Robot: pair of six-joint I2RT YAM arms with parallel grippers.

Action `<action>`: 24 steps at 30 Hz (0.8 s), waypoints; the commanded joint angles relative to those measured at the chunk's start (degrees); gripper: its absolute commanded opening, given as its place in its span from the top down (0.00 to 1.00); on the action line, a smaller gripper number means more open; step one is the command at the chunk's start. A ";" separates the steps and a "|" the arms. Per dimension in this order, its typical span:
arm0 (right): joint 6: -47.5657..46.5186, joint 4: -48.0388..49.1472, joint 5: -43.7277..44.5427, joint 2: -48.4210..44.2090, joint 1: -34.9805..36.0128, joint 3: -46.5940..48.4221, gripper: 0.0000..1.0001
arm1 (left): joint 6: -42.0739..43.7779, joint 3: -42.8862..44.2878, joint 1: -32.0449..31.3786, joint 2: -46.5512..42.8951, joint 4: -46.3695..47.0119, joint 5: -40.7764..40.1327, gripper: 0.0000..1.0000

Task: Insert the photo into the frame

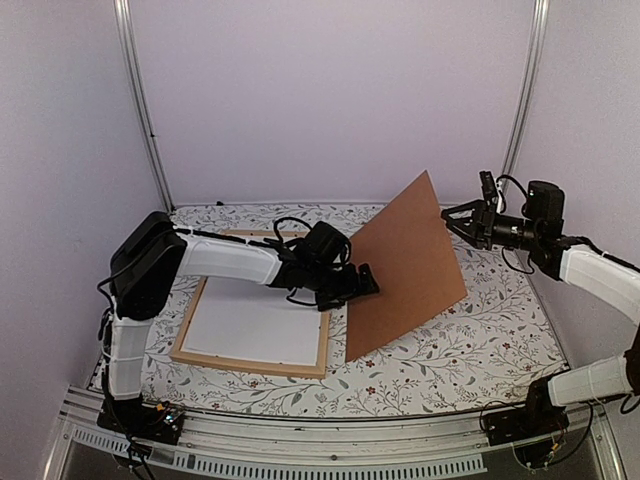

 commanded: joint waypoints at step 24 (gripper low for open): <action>3.62 -4.91 -2.70 12.17 18.07 15.26 0.34 | 3.65 -8.00 0.47 -13.14 3.65 -0.73 0.00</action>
